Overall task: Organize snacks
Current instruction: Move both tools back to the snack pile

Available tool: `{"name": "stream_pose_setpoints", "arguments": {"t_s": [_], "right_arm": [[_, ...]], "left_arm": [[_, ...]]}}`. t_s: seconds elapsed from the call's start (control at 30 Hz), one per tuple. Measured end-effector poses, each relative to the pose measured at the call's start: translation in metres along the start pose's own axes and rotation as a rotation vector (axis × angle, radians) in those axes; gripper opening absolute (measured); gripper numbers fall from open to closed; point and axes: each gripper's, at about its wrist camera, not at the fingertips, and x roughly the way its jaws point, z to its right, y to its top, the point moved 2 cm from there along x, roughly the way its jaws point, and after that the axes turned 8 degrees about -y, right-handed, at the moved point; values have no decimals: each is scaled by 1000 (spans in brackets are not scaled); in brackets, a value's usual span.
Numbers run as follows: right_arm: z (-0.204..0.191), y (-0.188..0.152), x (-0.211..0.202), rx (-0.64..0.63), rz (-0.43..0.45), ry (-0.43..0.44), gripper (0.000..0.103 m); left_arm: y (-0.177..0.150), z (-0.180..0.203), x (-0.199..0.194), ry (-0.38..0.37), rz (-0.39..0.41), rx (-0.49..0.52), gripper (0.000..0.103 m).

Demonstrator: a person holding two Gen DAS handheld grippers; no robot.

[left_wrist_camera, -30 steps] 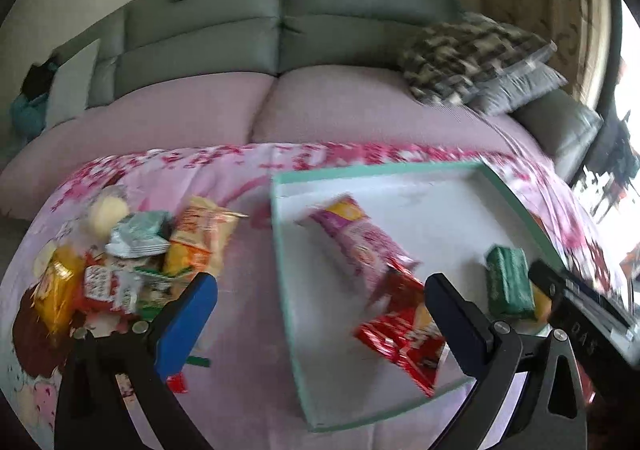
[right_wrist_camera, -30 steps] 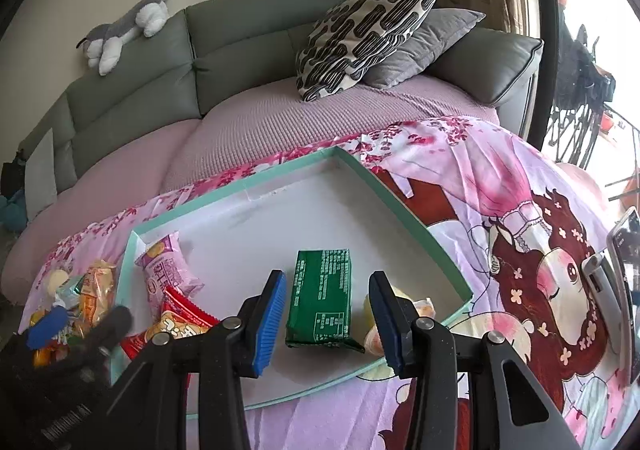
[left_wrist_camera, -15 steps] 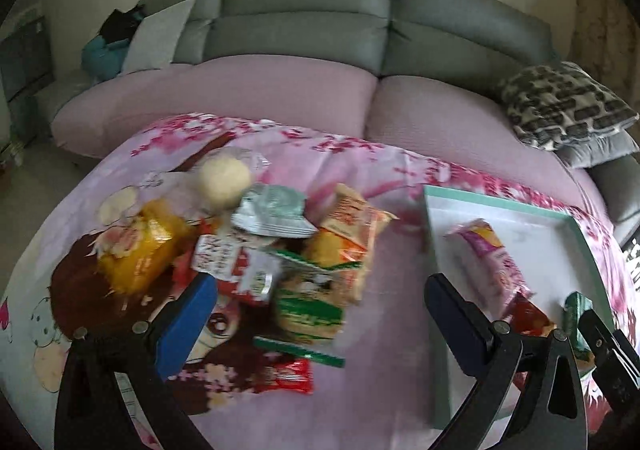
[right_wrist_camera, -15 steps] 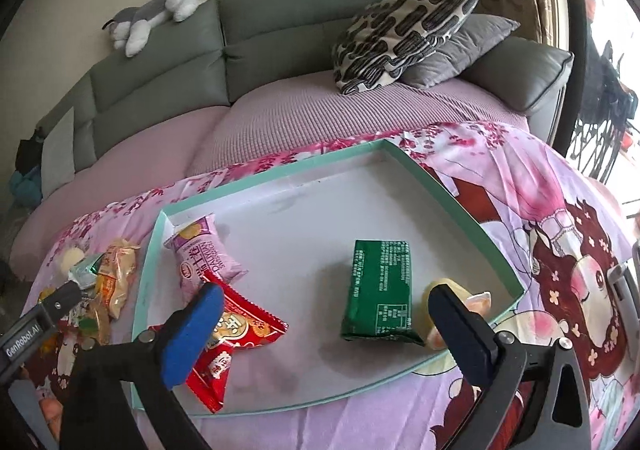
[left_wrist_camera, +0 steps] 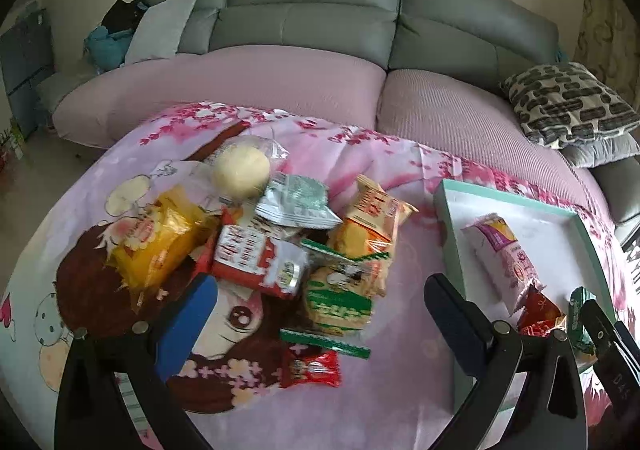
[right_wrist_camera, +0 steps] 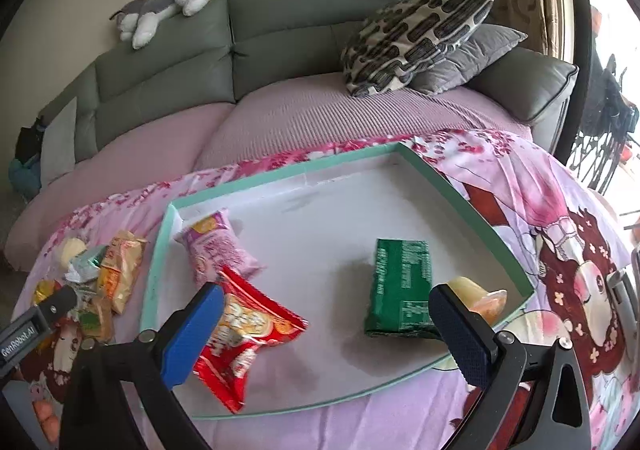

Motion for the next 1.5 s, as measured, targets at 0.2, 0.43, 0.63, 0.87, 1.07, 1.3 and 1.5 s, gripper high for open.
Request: {"name": "stream_pose_setpoints", "arguments": {"t_s": [0.2, 0.43, 0.63, 0.87, 1.07, 1.3, 1.5], "right_arm": [[-22, 2, -10, -26, 37, 20, 103], [-57, 0, -20, -17, 56, 117, 103], [-100, -9, -27, -80, 56, 189, 103], [-146, -23, -33, -142, 44, 245, 103], [-172, -35, -35, -188, 13, 281, 103], [-189, -47, -29, -238, -65, 298, 103], [-201, -64, -18, -315, -144, 266, 103]], "left_arm": [[7, -43, -17, 64, 38, -65, 103], [8, -97, -36, 145, 63, -131, 103], [8, -132, -45, 188, 69, -175, 103], [6, -159, -51, 218, 60, -208, 103], [3, -167, -48, 214, 40, -222, 103], [-3, -159, -32, 169, -18, -193, 103], [-9, -148, -17, 140, -88, -154, 103]]}}
